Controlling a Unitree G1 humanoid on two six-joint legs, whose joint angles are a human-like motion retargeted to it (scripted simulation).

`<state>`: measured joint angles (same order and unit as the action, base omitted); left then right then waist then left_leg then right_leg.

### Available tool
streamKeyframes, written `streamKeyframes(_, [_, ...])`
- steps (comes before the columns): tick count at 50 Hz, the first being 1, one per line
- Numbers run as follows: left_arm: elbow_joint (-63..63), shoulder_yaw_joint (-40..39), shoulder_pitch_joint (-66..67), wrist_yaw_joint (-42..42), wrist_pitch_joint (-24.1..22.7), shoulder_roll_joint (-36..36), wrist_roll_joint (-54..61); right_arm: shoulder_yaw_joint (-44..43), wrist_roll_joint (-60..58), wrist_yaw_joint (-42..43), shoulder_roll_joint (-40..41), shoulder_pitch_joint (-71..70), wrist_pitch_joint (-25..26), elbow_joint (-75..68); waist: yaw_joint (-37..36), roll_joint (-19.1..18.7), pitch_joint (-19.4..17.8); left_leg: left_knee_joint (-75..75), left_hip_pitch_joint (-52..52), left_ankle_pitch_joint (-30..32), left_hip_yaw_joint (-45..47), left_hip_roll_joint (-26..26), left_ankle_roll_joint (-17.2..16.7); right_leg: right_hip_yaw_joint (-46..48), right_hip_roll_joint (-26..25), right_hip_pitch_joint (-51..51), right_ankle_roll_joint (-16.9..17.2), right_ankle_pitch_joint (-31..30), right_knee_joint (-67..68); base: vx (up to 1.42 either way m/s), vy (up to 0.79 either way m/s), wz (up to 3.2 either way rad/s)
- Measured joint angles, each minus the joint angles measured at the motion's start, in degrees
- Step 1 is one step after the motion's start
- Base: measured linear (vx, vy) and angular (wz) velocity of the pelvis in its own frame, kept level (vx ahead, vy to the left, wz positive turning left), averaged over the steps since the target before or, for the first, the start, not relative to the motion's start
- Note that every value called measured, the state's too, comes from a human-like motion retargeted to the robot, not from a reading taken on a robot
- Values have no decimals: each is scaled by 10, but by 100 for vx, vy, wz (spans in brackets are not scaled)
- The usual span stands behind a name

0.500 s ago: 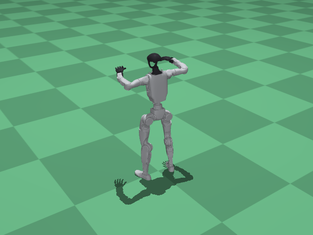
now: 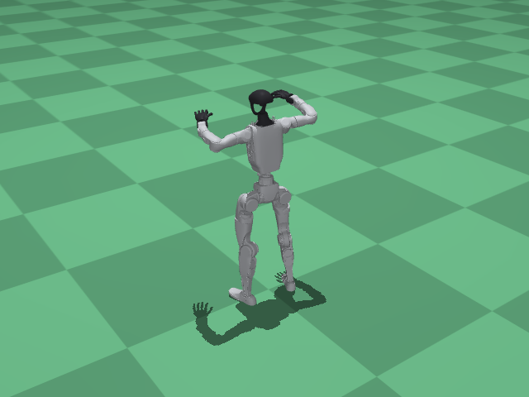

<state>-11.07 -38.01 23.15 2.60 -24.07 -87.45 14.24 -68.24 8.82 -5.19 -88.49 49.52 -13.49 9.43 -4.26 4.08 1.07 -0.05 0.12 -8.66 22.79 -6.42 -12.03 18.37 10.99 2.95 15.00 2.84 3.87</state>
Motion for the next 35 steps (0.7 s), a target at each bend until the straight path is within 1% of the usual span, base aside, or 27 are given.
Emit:
streamKeyframes(20, [2, -11, 8, 1, 1, 2, -7, -16, -4, 2, 5, 14, -1, -10, -1, 1, 3, 4, 8, -8, 0, 1, 1, 2, 2, -10, 0, 7, 0, 0, 0, 0])
streamKeyframes(30, [10, -35, 31, 33, -13, -15, -16, -37, -2, 44, -1, 23, -19, -25, -4, -3, 5, 4, 7, -8, 2, -3, -1, 1, -3, -9, 0, 6, -2, 0, 0, 0])
streamKeyframes(35, [12, -21, 27, 39, -16, -14, -20, -16, 3, 56, -5, 5, -24, -26, -3, -7, 5, 4, 7, -8, 3, -5, 0, 0, -4, -8, 0, 7, -2, 0, 0, 0])
